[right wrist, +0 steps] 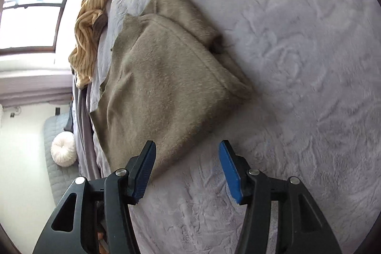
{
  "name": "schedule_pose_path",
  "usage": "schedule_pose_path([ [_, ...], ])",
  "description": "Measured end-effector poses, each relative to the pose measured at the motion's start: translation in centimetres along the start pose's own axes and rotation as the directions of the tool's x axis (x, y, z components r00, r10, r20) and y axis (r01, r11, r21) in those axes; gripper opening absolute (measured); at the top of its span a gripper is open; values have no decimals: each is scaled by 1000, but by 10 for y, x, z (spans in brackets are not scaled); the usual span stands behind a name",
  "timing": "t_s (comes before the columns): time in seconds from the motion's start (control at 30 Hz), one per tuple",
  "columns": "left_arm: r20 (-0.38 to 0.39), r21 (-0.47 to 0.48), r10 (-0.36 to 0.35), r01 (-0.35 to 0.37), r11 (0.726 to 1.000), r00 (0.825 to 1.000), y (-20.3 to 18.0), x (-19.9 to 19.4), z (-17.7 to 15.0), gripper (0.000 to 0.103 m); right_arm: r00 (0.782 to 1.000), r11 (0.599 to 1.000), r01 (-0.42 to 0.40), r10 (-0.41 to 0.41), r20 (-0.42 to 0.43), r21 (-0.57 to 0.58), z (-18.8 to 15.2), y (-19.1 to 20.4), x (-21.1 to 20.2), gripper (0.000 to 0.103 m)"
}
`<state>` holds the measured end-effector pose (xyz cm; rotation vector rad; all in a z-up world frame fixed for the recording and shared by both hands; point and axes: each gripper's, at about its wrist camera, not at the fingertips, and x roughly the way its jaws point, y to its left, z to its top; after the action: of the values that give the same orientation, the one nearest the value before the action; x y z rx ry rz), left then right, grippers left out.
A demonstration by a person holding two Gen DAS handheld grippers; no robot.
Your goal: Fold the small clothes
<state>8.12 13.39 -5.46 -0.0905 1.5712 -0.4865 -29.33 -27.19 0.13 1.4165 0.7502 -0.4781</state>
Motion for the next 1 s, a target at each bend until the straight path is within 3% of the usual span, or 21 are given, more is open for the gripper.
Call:
schedule_pose_path([
  [0.07, 0, -32, 12, -12, 999, 1000, 1, 2, -1, 48, 998, 998, -39, 36, 55, 56, 7, -7, -1, 59],
  [0.1, 1, -46, -14, 14, 999, 1000, 2, 3, -2, 37, 995, 995, -58, 52, 80, 75, 12, -10, 0, 59],
  [0.13, 6, -57, -65, 65, 996, 998, 2, 3, -2, 14, 994, 994, -65, 57, 97, 90, 16, -11, 2, 59],
  [0.17, 12, -48, -68, 69, 996, 998, -2, 1, -2, 13, 993, 992, -73, 62, 100, 104, 22, -12, 6, 58],
  [0.2, 23, -19, -45, 46, 999, 999, -7, -2, -3, 11, 994, 992, -66, 56, 92, 107, 25, -12, 8, 29],
  [0.23, 38, 21, -27, 26, 999, 999, -14, -7, -5, 11, 997, 996, -25, 19, 69, 85, 29, -6, 10, 8],
  [0.37, 93, 159, 19, -34, 987, 995, -29, -23, -15, 10, 995, 983, 77, -65, 74, -167, 27, 41, -8, 8],
  [0.47, 59, 145, 51, -59, 988, 997, -18, -6, -19, 9, 987, 965, 159, -148, 68, -210, 29, 44, -6, 8],
  [0.57, 51, 111, 27, -33, 993, 998, -4, 2, -25, 10, 967, 944, 253, -252, 32, -210, 32, 17, 14, 8],
  [0.67, 65, 144, 44, -53, 988, 997, -5, -10, -30, 10, 973, 962, 228, -228, 14, -149, 29, -6, 13, 9],
  [0.73, 97, 181, 92, -109, 978, 991, -9, -26, -31, 10, 978, 972, 207, -207, 11, -111, 26, -9, 2, 9],
  [0.8, 131, 213, 97, -124, 969, 987, -12, -43, -28, 10, 979, 975, 202, -202, 10, -92, 22, -5, -11, 10],
  [1.0, 228, 276, 40, -104, 956, 973, -50, -66, 23, 10, 982, 951, 185, -174, 68, -246, 9, 49, -31, 15],
])
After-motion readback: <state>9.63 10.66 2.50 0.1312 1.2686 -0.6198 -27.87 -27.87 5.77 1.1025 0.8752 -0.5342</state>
